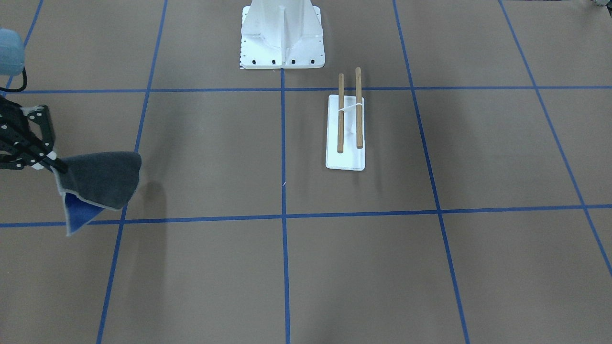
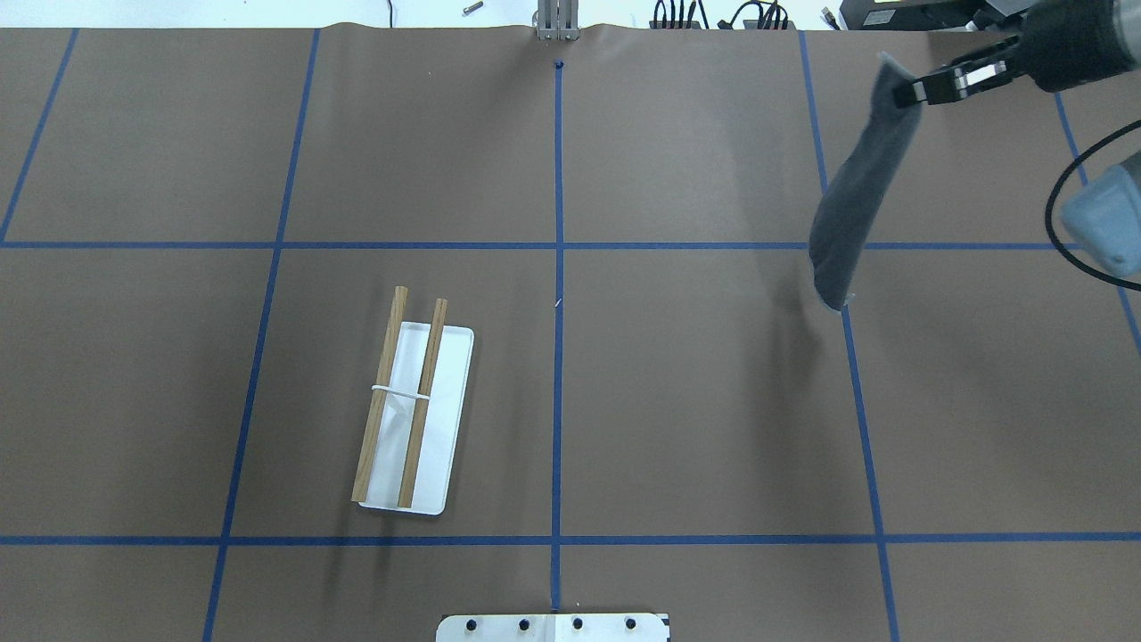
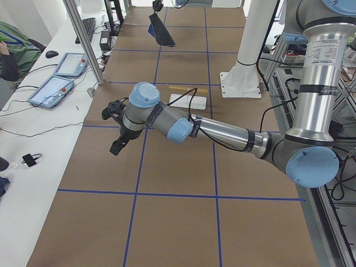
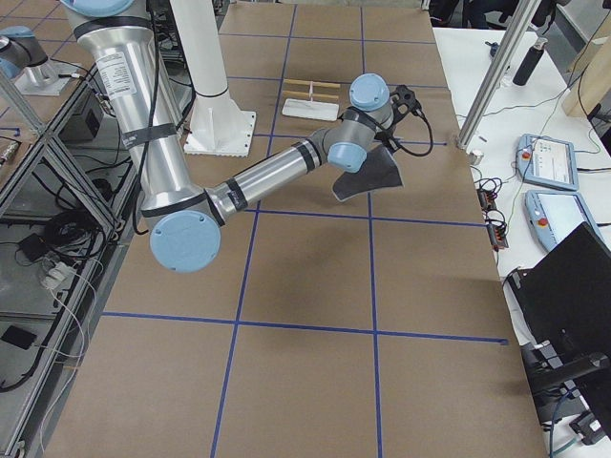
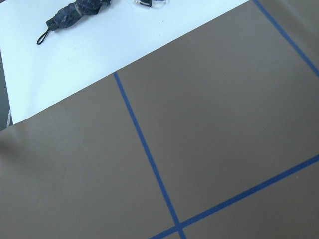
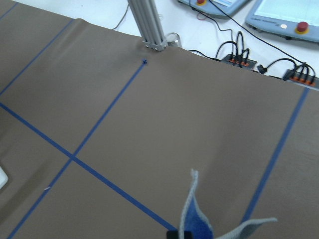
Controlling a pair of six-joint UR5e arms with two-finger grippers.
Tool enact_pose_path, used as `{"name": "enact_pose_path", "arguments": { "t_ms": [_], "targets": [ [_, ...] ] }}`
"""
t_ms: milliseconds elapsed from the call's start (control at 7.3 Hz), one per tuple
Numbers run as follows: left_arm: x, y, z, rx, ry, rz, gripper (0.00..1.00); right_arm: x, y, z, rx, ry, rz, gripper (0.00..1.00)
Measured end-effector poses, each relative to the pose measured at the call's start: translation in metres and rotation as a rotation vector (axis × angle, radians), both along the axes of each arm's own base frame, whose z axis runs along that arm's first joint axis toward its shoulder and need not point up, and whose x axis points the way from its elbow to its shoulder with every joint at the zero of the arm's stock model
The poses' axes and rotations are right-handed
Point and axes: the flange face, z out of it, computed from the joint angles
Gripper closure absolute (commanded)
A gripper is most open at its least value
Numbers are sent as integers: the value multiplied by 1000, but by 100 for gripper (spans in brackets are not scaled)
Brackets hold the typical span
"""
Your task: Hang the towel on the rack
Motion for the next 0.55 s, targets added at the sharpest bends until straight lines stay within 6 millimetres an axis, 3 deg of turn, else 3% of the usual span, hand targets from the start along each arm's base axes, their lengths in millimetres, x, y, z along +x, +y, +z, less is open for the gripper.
{"name": "enact_pose_path", "arguments": {
  "t_ms": [274,548],
  "targets": [
    [54,-11,-35,3,111,34,1,-79,27,-69,60,-53,27,100],
    [104,-22,-76,-216,305,-59,1,-147,69,-115,128,-100,71,100]
  ]
}}
